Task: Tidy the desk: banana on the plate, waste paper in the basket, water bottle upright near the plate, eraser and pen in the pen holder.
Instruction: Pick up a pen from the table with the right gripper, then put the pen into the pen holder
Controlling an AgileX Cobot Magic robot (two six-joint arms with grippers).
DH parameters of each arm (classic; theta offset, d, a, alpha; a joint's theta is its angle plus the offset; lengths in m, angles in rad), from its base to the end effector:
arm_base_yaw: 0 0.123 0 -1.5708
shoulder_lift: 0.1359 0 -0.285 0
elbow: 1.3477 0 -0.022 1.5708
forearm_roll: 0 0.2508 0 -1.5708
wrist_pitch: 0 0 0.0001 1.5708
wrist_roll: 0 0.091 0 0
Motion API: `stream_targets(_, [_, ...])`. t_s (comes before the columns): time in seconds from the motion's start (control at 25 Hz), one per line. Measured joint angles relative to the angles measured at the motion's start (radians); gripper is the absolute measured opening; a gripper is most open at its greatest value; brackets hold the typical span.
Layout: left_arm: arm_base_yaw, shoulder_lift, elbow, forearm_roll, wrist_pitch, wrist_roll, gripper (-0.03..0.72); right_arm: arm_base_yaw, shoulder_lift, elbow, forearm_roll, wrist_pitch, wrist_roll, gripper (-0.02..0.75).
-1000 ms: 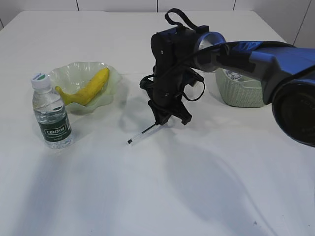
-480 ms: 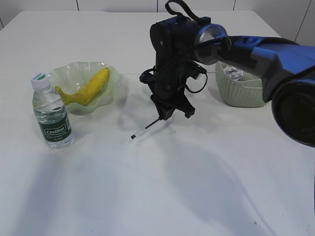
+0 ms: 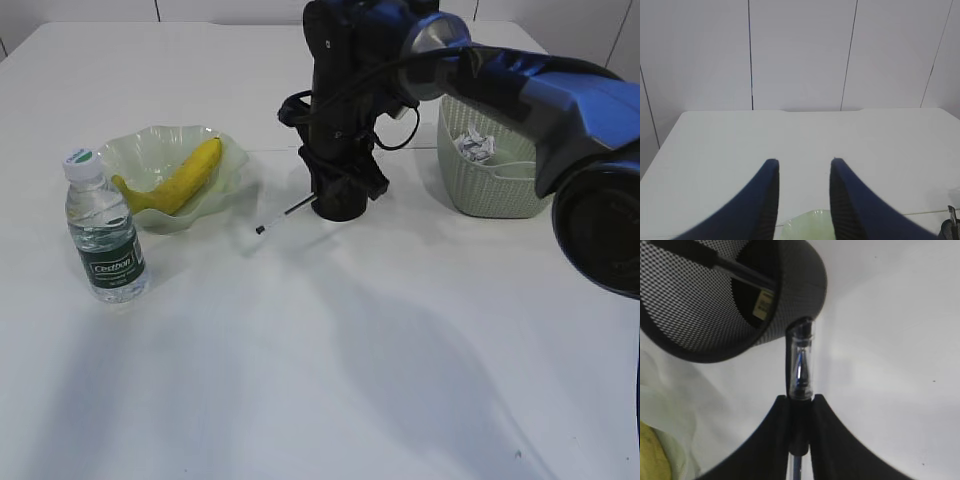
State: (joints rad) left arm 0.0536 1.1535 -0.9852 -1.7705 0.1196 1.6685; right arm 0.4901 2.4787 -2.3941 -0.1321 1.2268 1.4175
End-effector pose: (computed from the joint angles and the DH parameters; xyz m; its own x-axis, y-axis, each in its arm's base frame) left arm 0.2630 0.0034 0.3932 -0.0634 -0.1061 -0.9923 0.0571 0.9923 -0.1097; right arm 0.4711 0.2385 0.2041 -0.5844 0.7909 -0.1816 0.7282 0.6098 0.3127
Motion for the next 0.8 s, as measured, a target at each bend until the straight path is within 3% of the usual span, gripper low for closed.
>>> stream_targets(0.8, [0.000,0.000,0.000,0.000,0.000,0.000,0.239,-0.014,-0.021,-0.069,-0.126,0.016,-0.043,0.079])
